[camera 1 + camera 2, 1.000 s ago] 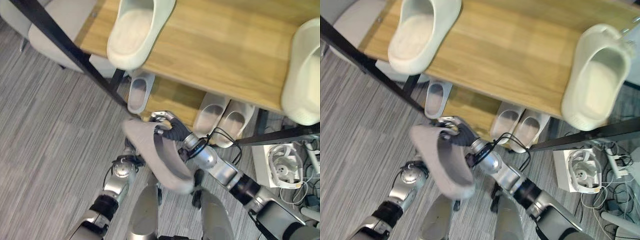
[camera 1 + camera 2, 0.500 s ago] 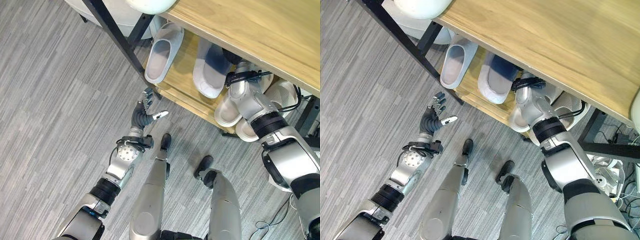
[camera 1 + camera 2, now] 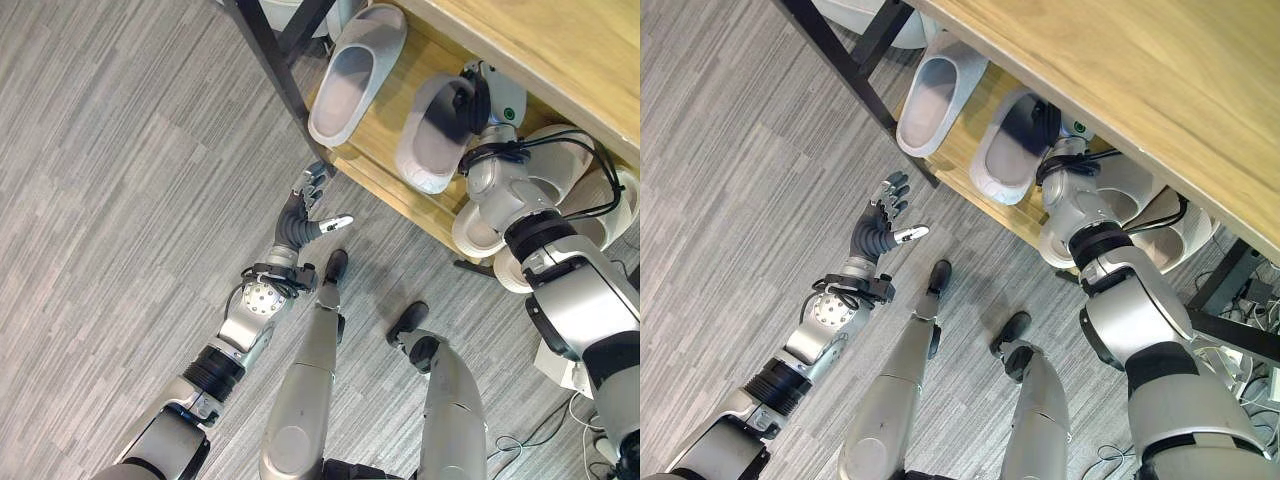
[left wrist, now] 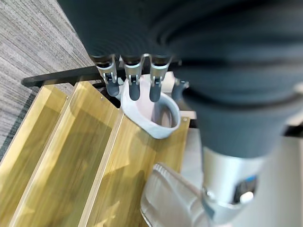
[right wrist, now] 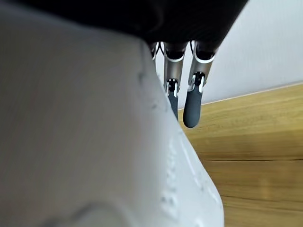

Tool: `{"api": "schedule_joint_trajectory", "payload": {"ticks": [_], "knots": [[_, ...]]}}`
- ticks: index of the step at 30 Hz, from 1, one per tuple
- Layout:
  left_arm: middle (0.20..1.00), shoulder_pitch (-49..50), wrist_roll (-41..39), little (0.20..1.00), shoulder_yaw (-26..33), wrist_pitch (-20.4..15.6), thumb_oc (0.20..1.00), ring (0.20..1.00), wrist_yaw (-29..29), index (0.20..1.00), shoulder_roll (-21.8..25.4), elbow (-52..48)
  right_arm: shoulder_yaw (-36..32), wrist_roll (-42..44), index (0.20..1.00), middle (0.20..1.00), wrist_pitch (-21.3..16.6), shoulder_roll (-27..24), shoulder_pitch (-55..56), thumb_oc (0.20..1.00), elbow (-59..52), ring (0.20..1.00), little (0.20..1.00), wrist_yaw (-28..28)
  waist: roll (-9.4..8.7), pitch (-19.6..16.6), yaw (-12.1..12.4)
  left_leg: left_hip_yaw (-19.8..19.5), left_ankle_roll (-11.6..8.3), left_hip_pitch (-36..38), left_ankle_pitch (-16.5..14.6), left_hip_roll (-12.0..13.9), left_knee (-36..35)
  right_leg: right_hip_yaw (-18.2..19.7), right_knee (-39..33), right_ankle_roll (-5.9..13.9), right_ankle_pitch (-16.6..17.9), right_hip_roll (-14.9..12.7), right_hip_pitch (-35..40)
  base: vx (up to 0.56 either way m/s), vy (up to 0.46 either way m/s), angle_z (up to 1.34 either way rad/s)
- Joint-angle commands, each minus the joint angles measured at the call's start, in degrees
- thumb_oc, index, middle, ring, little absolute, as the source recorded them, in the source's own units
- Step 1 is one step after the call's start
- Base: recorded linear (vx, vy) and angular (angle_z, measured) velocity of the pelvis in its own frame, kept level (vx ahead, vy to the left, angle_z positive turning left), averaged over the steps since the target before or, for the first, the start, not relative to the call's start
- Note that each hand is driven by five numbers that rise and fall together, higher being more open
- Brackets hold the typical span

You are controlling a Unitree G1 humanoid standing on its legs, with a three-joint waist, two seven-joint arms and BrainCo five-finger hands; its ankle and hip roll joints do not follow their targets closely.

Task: Arrange the slippers neatly on the shoe rack.

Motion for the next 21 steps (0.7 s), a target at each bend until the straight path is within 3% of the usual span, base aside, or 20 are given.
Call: {"api": "schedule_joint_trajectory", "payload": {"ticks": [1, 6, 7, 8, 15, 21], "knots": [[1.000, 0.30, -0.94, 1.000, -1.70, -2.62, 1.000, 1.000, -0.99, 1.000, -0.01, -2.96, 3.15, 1.62, 0.200, 0.200, -0.18, -2.51, -2.83, 0.200, -1.58, 0.200, 0.200, -3.07, -0.93, -3.59, 2.14, 4.73, 3.67, 2.50, -14.39, -1.72, 5.53, 1.50, -7.63, 7.69, -0.13, 2.03, 4.19, 0.03, -0.033, 0.19], [1.000, 0.79, -1.14, 1.000, -2.61, -2.20, 1.000, 1.000, -2.10, 1.000, 0.76, -4.63, 4.30, 2.61, 0.200, 0.200, 0.69, -4.94, -5.45, 0.200, 1.98, 0.200, 0.200, -3.55, -0.41, -3.69, 3.41, 3.85, 3.55, 2.36, -14.18, -2.44, 4.88, 0.15, -8.24, 7.83, -0.31, 1.66, 4.62, 0.04, -0.033, 0.14], [1.000, 0.78, -1.15, 1.000, -2.62, -2.18, 1.000, 1.000, -2.11, 1.000, 0.76, -4.65, 4.32, 2.63, 0.244, 0.244, 0.65, -4.96, -5.48, 0.244, 2.02, 0.244, 0.244, -3.56, -0.38, -3.69, 3.40, 3.82, 3.55, 2.34, -14.18, -2.45, 4.89, 0.11, -8.23, 7.83, -0.32, 1.65, 4.62, 0.05, -0.028, 0.21], [1.000, 0.89, -1.22, 1.000, -2.74, -2.00, 1.000, 1.000, -2.40, 1.000, 0.78, -4.63, 4.49, 2.97, 1.000, 1.000, 0.81, -5.15, -5.71, 1.000, 2.35, 1.000, 1.000, -3.66, -0.27, -3.75, 3.71, 3.70, 3.51, 2.39, -14.12, -2.57, 4.70, -0.16, -8.11, 7.81, -0.46, 1.51, 4.57, 0.03, -0.012, 0.17], [1.000, 0.48, -1.51, 1.000, -2.19, -1.91, 1.000, 1.000, -1.43, 1.000, 0.62, -4.04, 2.89, 5.58, 1.000, 1.000, 1.19, -1.65, -6.07, 1.000, 2.71, 1.000, 1.000, -3.92, -0.41, -3.80, 3.50, 3.76, 3.59, 3.72, -14.22, -2.80, 3.93, 0.07, -8.59, 7.44, -0.68, 1.81, 5.64, 0.02, 0.000, 0.04], [1.000, -0.13, -0.96, 1.000, -2.02, -1.75, 1.000, 1.000, 0.57, 1.000, 0.34, -2.97, -2.81, 15.53, 1.000, 1.000, -2.43, 3.65, -3.67, 1.000, 0.12, 1.000, 1.000, -5.62, -0.70, -3.30, 1.81, 4.57, 3.76, 4.98, -14.16, -2.70, 2.90, 1.08, -9.63, 7.37, -0.13, 2.24, 6.13, 0.00, 0.017, -0.01]]}}
